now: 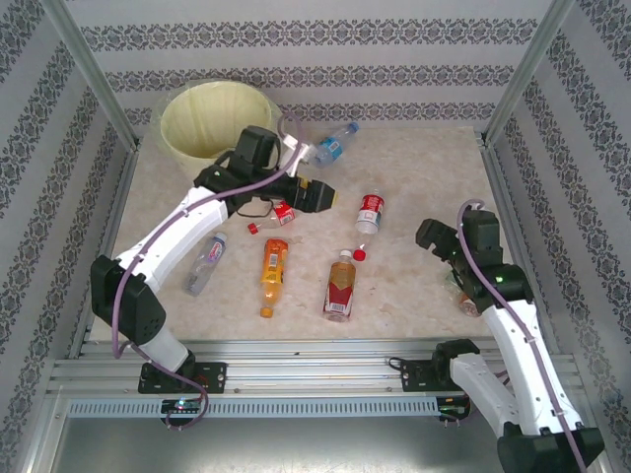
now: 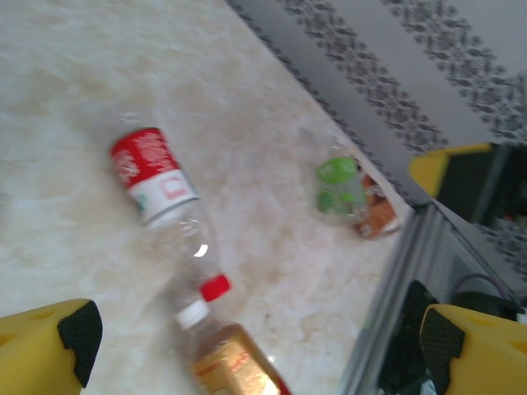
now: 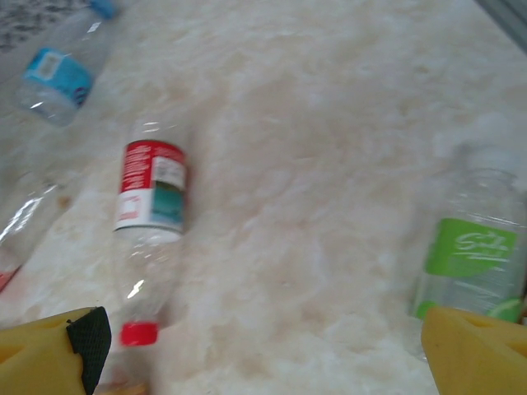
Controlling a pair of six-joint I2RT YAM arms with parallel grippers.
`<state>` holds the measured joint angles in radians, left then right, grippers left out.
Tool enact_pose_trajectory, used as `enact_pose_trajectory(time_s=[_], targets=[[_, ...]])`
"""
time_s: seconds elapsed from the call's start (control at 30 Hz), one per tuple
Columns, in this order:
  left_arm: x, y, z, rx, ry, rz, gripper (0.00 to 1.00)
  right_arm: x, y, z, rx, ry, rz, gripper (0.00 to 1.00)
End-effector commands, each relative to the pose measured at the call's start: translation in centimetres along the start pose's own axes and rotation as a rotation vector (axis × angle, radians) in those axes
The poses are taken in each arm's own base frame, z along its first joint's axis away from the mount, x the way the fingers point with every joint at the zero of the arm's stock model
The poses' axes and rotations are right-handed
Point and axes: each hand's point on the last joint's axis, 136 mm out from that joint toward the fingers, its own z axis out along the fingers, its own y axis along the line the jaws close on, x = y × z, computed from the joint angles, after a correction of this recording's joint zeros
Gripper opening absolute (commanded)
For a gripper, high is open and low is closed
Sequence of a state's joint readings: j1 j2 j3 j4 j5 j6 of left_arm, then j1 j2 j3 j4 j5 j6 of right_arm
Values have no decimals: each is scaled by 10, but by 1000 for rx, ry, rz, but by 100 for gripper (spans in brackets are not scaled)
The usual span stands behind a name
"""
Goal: Put the plastic bottles in the bin
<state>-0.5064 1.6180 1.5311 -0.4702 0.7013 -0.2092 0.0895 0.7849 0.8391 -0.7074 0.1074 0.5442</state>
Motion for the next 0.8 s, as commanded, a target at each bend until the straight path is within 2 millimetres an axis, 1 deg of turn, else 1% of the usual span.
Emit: enact_pose_trajectory(time_s=[0.0, 0.1, 0.23, 0.3, 0.5, 0.6, 0.67, 0.77], targets=[[-11, -46, 3, 175, -75, 62, 100, 3, -22, 16, 82, 32, 31, 97], [0, -55, 13, 210, -36, 52, 100, 1, -41, 29, 166, 47, 26, 97], [7, -65, 15, 221, -10, 72, 100, -3, -64, 46, 282, 53, 14, 98], [9, -66, 17, 220, 4, 84, 100, -4, -72, 56, 306, 69, 27, 98], [20, -61, 29, 225, 42, 64, 100, -6, -90, 82, 349, 114, 64, 97], [25, -58, 35, 227, 67, 59, 100, 0, -98, 100, 339, 147, 96, 94], [27, -55, 38, 223, 73, 61, 100, 5, -100, 109, 330, 175, 108, 93], [31, -53, 45, 238, 93, 35, 100, 8, -103, 122, 337, 187, 111, 91]])
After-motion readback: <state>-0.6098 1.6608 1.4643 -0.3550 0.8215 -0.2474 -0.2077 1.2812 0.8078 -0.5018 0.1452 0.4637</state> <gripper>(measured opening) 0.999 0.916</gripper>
